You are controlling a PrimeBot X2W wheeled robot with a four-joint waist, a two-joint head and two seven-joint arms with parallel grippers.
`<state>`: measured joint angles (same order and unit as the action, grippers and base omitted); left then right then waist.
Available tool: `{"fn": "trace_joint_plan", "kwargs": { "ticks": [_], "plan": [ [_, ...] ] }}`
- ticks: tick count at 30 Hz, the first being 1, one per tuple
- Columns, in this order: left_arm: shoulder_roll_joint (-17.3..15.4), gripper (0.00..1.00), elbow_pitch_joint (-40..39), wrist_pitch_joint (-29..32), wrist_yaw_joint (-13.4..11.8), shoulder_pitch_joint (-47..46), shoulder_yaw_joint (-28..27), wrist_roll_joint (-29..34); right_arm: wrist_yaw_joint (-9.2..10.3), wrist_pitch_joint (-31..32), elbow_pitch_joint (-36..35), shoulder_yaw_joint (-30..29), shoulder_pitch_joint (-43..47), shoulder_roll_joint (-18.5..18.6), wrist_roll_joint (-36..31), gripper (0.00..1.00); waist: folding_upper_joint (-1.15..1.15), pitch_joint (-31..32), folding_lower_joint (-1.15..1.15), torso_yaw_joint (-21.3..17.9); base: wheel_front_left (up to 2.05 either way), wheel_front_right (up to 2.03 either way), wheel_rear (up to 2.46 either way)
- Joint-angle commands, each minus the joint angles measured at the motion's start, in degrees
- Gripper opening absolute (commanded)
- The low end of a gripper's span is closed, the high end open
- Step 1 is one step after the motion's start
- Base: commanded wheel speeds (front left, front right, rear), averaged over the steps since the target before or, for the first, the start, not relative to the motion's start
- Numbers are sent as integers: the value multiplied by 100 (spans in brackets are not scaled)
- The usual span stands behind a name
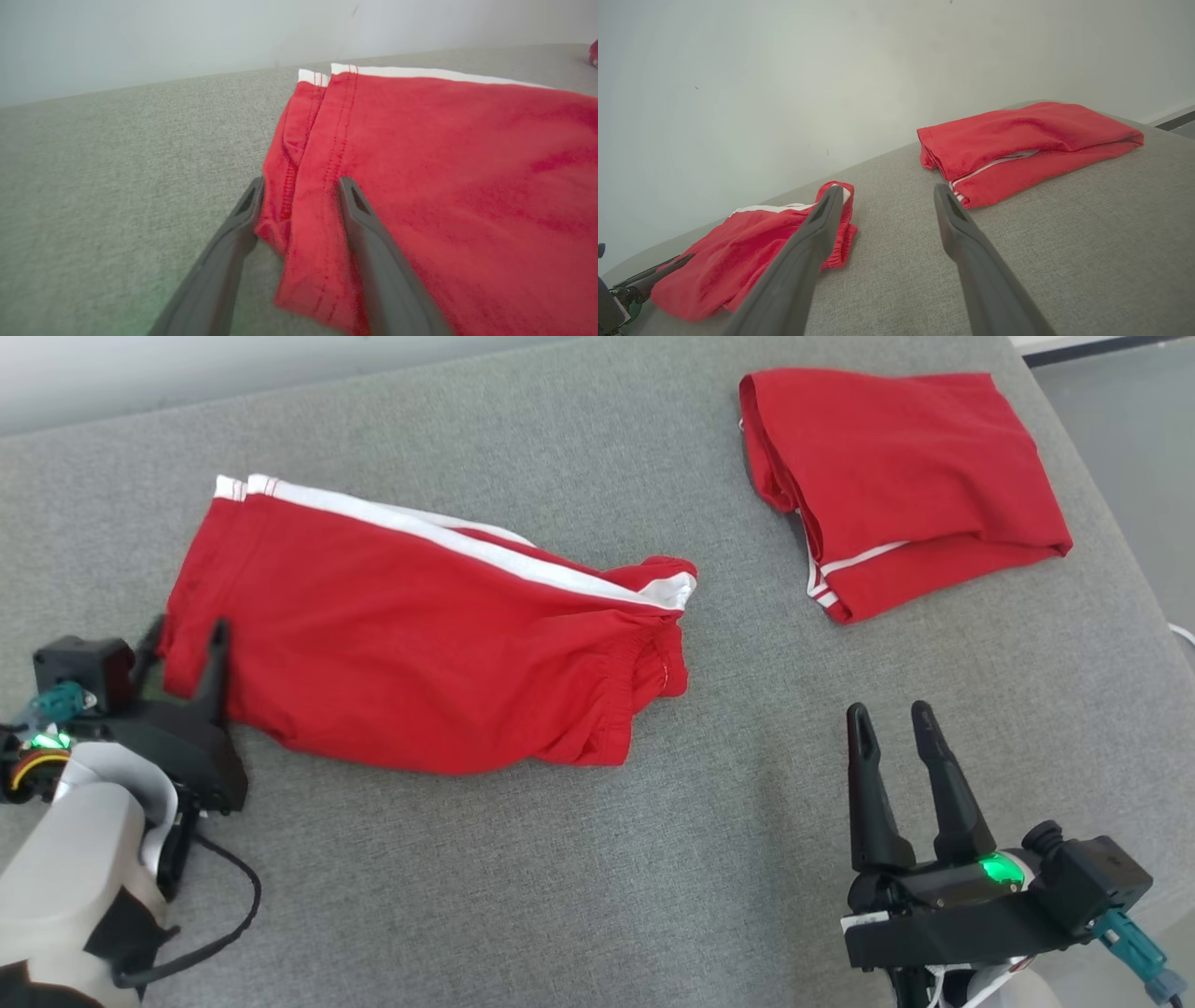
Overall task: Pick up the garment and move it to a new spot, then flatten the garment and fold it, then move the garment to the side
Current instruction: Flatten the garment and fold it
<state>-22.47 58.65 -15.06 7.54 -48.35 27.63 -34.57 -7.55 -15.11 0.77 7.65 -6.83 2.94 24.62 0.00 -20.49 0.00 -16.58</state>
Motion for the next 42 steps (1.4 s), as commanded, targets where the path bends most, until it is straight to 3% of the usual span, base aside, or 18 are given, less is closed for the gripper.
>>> {"fn": "trace_joint_plan", "kwargs": {
  "ticks": [1, 10, 20, 32, 33, 34, 35, 42],
  "plan": [
    [52, 0, 106, -6, -17, 94, 59, -41, 15, 0, 3, 20, 69, -9, -5, 100, 0, 50, 0, 24, 0, 0, 0],
    [212, 0, -247, -12, -12, 405, 184, -183, 15, 1, 72, 82, 283, -5, -117, 100, 0, 612, 0, 365, 0, 0, 0],
    [424, 0, -1174, -13, -21, 1679, -262, -229, 15, 0, 270, -57, 699, -2, -144, 100, 0, 1331, 0, 972, 0, 0, 0],
    [569, 0, -1911, -14, -115, 2759, -735, 0, 15, 1, 490, -119, 946, -3, -219, 100, 0, 1559, 0, 1143, 0, 0, 0],
    [575, 37, -2004, -14, -166, 2812, -771, 111, 15, 1, 506, -114, 934, -4, -224, 100, 0, 1569, 0, 1141, 0, 0, 0],
    [592, 92, -2102, -13, -196, 2878, -820, 231, 15, 1, 517, -113, 918, -5, -230, 100, 0, 1579, 0, 1140, 0, 0, 0],
    [611, 100, -2223, -14, -234, 2944, -896, 323, 15, 0, 529, -111, 915, -5, -223, 100, 0, 1588, 0, 1139, 0, 0, 0],
    [863, 100, -3296, -13, -368, 3505, -1628, 1017, 15, 1, 592, -185, 864, -4, -257, 100, 0, 1644, 0, 1184, 0, 0, 0]
  ]
}}
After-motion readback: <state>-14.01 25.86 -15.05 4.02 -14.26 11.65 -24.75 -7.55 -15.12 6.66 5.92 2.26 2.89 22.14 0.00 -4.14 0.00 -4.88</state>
